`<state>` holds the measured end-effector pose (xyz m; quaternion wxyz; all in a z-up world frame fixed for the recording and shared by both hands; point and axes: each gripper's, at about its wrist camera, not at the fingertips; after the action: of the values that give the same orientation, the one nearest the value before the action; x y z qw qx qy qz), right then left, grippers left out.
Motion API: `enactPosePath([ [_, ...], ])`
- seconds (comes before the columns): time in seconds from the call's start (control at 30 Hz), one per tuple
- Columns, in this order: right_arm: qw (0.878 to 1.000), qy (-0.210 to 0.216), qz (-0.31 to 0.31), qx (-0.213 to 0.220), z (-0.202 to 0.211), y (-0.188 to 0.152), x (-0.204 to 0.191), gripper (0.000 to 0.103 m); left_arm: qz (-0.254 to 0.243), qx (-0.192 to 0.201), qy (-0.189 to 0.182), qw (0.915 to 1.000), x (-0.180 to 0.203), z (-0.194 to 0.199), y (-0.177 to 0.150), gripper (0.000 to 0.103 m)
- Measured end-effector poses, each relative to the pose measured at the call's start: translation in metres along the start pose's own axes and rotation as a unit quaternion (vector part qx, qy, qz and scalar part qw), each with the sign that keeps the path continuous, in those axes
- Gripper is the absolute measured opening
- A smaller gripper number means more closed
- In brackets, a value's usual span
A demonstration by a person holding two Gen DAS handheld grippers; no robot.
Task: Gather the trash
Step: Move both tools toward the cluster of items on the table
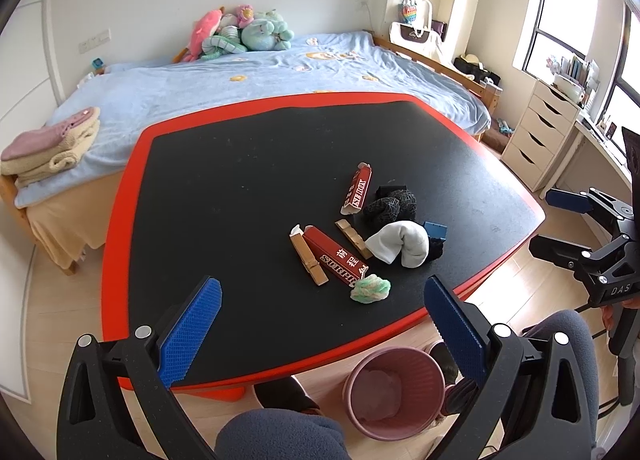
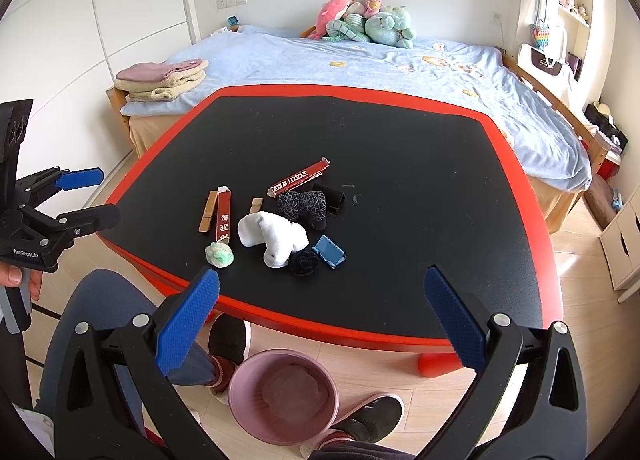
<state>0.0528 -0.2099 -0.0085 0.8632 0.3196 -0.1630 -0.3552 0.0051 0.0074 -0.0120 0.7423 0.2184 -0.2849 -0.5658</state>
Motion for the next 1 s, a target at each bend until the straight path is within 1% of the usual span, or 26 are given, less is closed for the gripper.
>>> enactPosePath([
  [1.0, 1.0, 0.003, -0.004, -0.009, -0.01, -0.005, 0.004, 0.1, 0.005, -0.009, 0.008, 0.9999, -0.004, -0.012, -0.003, 0.097],
])
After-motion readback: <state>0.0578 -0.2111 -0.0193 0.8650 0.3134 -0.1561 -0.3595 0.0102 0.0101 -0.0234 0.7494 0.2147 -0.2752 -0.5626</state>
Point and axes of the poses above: each gripper's, at about its wrist camera, not at the fingertips, and z roughly against the way its jaws point, x to its right, y to its top, and after that the axes turned 8 degrees about z, right-handed
